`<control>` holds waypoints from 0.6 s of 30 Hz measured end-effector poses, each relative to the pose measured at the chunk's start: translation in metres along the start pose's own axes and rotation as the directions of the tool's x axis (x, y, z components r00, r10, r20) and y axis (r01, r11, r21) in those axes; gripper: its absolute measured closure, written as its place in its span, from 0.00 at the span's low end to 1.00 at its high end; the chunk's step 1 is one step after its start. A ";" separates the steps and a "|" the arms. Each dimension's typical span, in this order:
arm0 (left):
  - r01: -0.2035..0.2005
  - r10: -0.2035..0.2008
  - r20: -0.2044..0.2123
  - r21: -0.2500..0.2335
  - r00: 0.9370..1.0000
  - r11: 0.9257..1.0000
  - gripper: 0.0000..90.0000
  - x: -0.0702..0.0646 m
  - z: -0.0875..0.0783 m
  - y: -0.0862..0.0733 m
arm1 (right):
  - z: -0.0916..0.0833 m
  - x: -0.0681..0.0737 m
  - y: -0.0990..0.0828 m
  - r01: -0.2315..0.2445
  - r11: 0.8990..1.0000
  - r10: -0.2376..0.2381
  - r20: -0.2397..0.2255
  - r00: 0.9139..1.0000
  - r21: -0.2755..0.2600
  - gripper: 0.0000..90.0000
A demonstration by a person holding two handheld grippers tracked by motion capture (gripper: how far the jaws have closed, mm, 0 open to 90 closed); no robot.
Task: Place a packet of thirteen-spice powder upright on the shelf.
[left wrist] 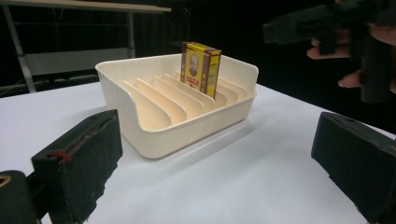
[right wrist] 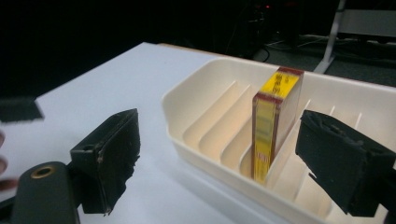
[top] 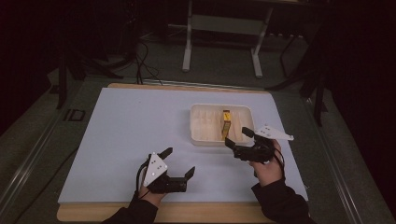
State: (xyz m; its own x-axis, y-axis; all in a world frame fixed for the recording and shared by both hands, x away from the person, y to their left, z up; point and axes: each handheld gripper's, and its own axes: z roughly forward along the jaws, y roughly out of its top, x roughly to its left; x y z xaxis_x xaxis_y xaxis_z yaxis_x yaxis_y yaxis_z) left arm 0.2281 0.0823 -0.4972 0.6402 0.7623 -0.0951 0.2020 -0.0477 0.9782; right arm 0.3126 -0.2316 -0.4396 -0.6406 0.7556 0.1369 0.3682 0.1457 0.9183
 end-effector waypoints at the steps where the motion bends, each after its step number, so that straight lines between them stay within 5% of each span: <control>1: 0.000 0.000 0.000 0.000 1.000 1.000 0.03 0.000 0.000 0.000 | -0.003 0.001 -0.003 0.007 1.000 -0.007 0.004 1.000 0.001 0.15; 18: -0.002 0.002 0.009 0.002 1.000 1.000 0.03 0.000 0.000 0.000 | -0.034 -0.006 -0.039 0.058 0.997 -0.057 -0.017 0.998 0.044 0.15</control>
State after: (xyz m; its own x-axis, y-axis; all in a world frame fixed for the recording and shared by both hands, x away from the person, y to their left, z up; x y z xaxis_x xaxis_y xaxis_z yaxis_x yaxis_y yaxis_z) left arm 0.2277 0.0820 -0.4974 0.6470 0.7566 -0.0948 0.2021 -0.0502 0.9781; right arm 0.2794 -0.2630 -0.4637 -0.6716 0.7353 0.0904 0.3599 0.2172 0.9074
